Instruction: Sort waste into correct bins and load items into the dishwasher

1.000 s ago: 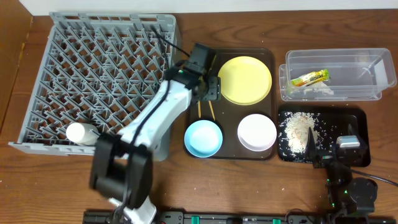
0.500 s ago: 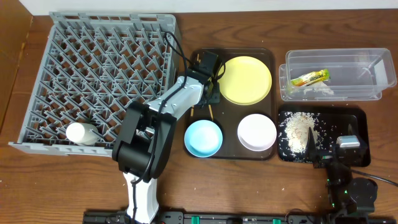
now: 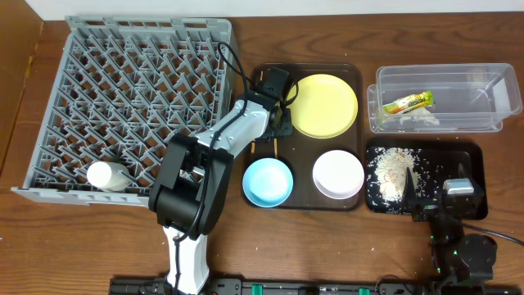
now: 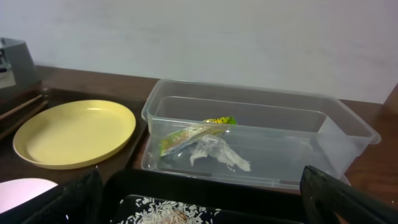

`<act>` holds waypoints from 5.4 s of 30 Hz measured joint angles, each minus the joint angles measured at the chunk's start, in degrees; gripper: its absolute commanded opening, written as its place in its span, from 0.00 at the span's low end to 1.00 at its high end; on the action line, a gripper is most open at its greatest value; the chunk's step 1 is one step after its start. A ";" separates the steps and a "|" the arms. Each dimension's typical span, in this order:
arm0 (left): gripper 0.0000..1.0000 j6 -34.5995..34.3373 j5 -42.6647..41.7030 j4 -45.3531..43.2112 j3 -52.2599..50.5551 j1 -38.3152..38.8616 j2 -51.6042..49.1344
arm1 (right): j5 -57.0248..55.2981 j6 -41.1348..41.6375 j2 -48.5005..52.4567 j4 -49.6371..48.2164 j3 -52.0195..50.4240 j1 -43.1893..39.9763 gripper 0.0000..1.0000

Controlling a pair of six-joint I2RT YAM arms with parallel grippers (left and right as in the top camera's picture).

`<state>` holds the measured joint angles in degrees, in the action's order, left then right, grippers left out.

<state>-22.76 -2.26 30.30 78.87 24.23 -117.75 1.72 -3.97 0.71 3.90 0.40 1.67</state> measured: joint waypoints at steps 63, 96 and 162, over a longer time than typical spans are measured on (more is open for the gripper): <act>0.41 14.73 6.88 -2.51 0.70 -3.87 0.83 | 0.00 0.00 0.00 0.00 -0.02 0.00 0.99; 0.08 17.00 11.72 13.53 1.51 -9.33 20.22 | 0.00 0.00 0.00 0.00 0.00 0.00 0.99; 0.08 3.54 -7.15 15.74 -0.57 -1.44 21.81 | 0.00 0.00 0.00 0.00 0.00 0.00 0.99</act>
<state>-19.22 -9.41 46.04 78.30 22.79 -95.94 1.72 -3.97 0.71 3.90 0.40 1.67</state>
